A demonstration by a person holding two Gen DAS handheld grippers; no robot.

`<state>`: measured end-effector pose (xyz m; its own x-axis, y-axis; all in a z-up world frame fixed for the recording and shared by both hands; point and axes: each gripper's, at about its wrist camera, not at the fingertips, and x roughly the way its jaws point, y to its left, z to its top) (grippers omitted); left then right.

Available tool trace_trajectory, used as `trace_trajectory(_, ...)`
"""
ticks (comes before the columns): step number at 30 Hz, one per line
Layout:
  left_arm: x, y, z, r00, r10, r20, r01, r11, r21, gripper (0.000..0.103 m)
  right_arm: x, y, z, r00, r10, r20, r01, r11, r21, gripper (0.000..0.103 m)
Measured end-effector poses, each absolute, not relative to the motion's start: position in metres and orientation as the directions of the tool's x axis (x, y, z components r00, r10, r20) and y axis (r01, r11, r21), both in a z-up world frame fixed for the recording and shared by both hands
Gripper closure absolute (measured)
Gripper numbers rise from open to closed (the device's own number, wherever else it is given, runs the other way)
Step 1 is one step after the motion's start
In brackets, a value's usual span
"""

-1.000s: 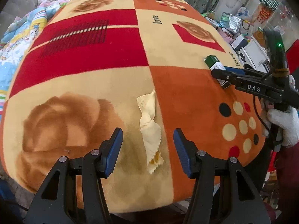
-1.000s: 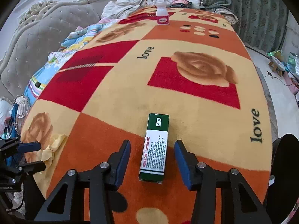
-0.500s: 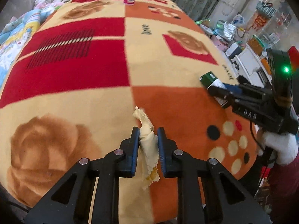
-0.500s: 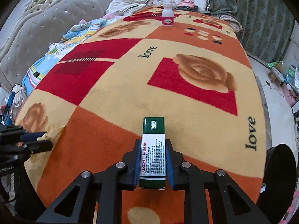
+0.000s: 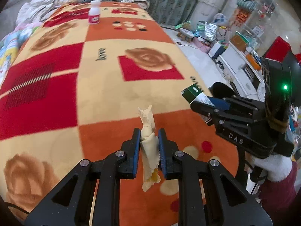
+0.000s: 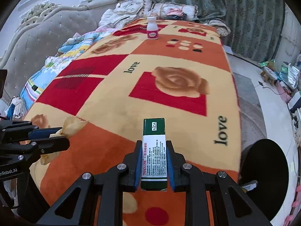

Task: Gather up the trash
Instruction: 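Carry the cloth and green-and-white box over the black bin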

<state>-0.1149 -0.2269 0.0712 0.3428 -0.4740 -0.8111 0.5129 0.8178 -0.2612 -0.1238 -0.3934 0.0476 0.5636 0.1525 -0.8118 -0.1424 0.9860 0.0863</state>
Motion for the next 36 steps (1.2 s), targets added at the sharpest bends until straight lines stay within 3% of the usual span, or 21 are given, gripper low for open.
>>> trace_trajectory(36,-0.121,-0.419,0.085,0.213,-0.578,-0.787,0.714,0.642,-0.279,0.087,-0.195,-0.568,0.056,0.602,-0.045,-0.797,0.217,0.97,0.109,0.081)
